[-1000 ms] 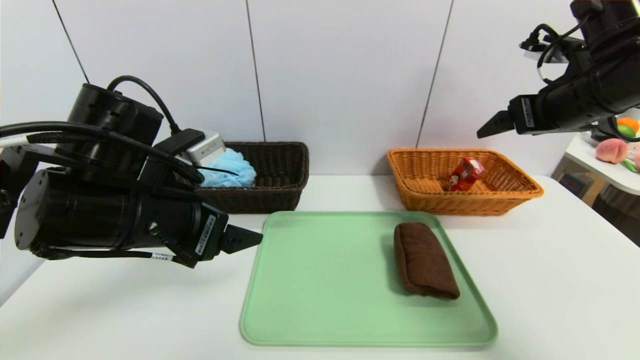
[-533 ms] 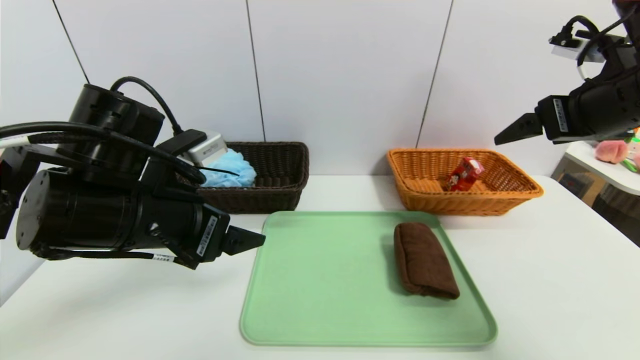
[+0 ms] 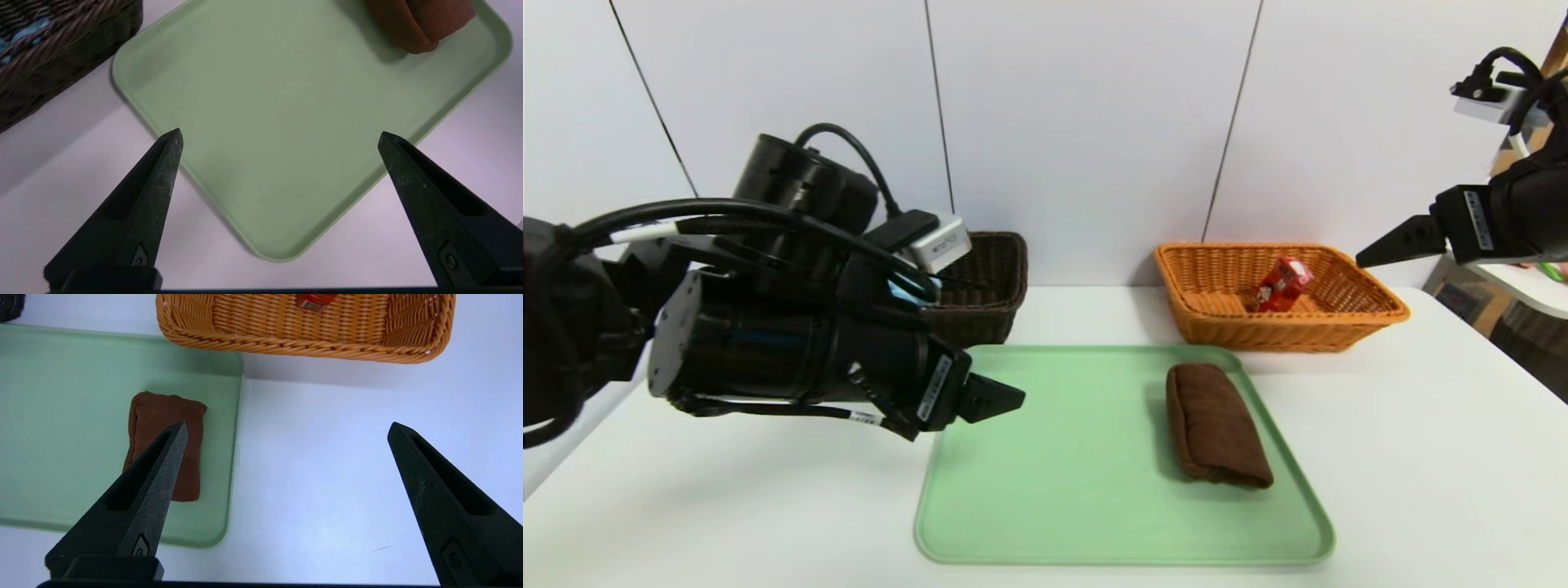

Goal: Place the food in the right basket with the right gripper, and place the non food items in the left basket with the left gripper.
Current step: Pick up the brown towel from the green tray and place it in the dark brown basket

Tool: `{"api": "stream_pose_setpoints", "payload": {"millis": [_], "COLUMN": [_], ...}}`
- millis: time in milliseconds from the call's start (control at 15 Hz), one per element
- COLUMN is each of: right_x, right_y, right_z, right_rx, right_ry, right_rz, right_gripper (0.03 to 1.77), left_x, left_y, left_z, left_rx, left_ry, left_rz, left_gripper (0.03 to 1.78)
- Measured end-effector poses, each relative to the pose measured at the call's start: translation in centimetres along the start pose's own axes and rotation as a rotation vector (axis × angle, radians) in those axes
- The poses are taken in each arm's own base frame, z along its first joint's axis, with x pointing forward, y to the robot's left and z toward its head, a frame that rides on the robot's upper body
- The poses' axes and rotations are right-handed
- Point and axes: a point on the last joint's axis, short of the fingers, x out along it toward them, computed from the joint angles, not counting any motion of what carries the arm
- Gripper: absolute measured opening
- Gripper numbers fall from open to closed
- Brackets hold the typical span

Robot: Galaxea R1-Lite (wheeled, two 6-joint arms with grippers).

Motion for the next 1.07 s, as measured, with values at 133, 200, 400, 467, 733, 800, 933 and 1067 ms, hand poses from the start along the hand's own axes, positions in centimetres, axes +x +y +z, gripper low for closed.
{"api": "stream_pose_setpoints", "payload": {"millis": [133, 200, 400, 467, 733, 800, 933, 1067], "right_x": [-0.1, -0.1, -0.1, -0.1, 0.2, 0.3, 0.2, 0.0], "right_y": [0.2, 0.3, 0.4, 0.4, 0.5, 0.6, 0.7, 0.8], "right_z": [-0.6, -0.8, -1.4, -1.6, -2.6, -2.9, -3.2, -3.3], "right_rx": [-0.006, -0.008, 0.004, 0.008, 0.032, 0.029, 0.025, 0.024], "right_ry": [0.016, 0.022, 0.038, 0.046, 0.084, 0.091, 0.095, 0.093], "right_rz": [0.006, 0.007, 0.011, 0.011, 0.01, 0.012, 0.016, 0.017], "right_gripper": [1.69, 1.69, 1.69, 1.69, 1.69, 1.69, 1.69, 1.69], "left_x": [1.7, 2.8, 6.4, 7.5, 11.4, 12.2, 13.6, 14.2], "left_y": [-1.6, -2.5, -5.4, -6.1, -8.8, -9.4, -10.7, -12.1], "left_z": [1.0, 1.4, 2.6, 2.9, 4.0, 4.3, 4.8, 5.3], "left_rx": [0.017, 0.028, 0.06, 0.059, 0.002, -0.014, -0.043, -0.076], "left_ry": [0.005, 0.009, 0.029, 0.033, 0.072, 0.078, 0.092, 0.11], "left_rz": [-0.008, -0.001, 0.045, 0.061, 0.076, 0.079, 0.083, 0.077], "left_gripper": [1.69, 1.69, 1.69, 1.69, 1.69, 1.69, 1.69, 1.69]}}
